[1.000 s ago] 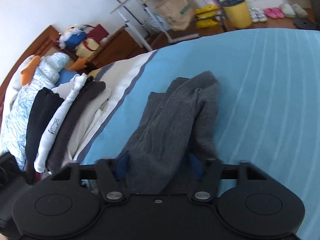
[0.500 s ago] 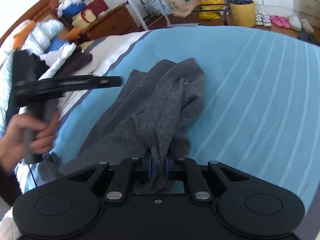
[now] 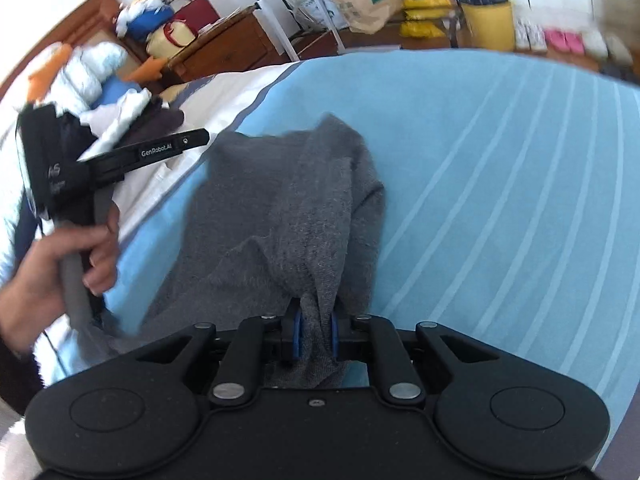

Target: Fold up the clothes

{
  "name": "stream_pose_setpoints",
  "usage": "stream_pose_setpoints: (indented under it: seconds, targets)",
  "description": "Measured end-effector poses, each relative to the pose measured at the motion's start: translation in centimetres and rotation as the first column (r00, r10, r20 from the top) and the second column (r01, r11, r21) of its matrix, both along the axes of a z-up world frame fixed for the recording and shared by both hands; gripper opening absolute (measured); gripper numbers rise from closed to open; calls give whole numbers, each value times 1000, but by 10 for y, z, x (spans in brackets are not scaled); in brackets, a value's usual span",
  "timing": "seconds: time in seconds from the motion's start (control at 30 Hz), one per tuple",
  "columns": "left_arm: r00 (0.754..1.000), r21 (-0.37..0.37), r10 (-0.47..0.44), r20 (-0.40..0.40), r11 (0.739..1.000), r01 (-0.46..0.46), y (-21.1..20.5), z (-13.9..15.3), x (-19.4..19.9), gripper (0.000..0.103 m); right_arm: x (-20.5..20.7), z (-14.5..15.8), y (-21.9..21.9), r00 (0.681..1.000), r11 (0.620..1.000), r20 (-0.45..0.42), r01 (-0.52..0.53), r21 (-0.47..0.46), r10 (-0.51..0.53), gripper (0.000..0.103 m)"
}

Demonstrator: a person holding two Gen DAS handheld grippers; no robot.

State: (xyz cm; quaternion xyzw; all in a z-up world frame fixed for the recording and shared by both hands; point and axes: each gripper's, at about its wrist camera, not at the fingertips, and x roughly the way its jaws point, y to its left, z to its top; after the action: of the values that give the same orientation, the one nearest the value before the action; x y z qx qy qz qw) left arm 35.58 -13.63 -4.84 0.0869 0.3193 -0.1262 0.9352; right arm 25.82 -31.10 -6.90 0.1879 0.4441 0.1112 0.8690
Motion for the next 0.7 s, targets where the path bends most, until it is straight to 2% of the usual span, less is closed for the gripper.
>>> stream_pose_setpoints:
  seconds: [0.03, 0.13, 0.2, 0.23, 0.27, 0.33, 0.4, 0.47, 0.53, 0.6, 0.67, 0.7]
  targets:
    - [1000, -9, -12, -20, 1000, 12, 5, 0, -2, 37, -1, 1, 1, 1000, 1000, 4, 6, -7, -5, 14]
    - [995, -164, -81, -56, 984, 71, 27, 12, -27, 42, 0, 8, 4, 1000, 999, 2, -6, -34, 6, 27]
    - [979, -315, -181, -95, 938, 142, 40, 18, -48, 42, -2, 18, 0, 1000, 999, -6, 3, -48, -3, 42]
    - [970, -346, -223, -101, 922, 176, 43, 19, -61, 42, -3, 26, -3, 1000, 998, 6, 14, -56, -14, 44]
    - [961, -329, -262, -88, 918, 220, 42, 20, -77, 43, -5, 34, -5, 999, 998, 25, 24, -61, -22, 49]
    - [939, -278, -339, -60, 909, 310, 39, 21, -109, 47, -5, 47, -10, 998, 997, 42, 45, -70, -42, 50]
    - [914, -149, -406, -7, 904, 401, 30, 17, -138, 47, -1, 57, -13, 997, 995, 42, 64, -72, -61, 50]
    - [874, -105, -486, 17, 868, 485, 22, 13, -158, 47, 14, 64, -4, 999, 994, 27, 38, -100, -35, 54]
    - [847, -96, -530, 31, 842, 530, 16, 12, -172, 49, 34, 68, 10, 1000, 986, 7, 21, -168, -20, 64]
    - [852, -126, -523, 27, 843, 522, 10, 12, -176, 50, 58, 66, 27, 999, 970, -14, 30, -241, -34, 70]
    - [863, -193, -506, -3, 847, 496, 6, 7, -177, 51, 78, 54, 44, 998, 955, -64, -6, -297, -14, 75]
    - [866, -219, -499, -26, 848, 482, 4, 3, -174, 51, 87, 47, 52, 996, 942, -85, -19, -335, -10, 74]
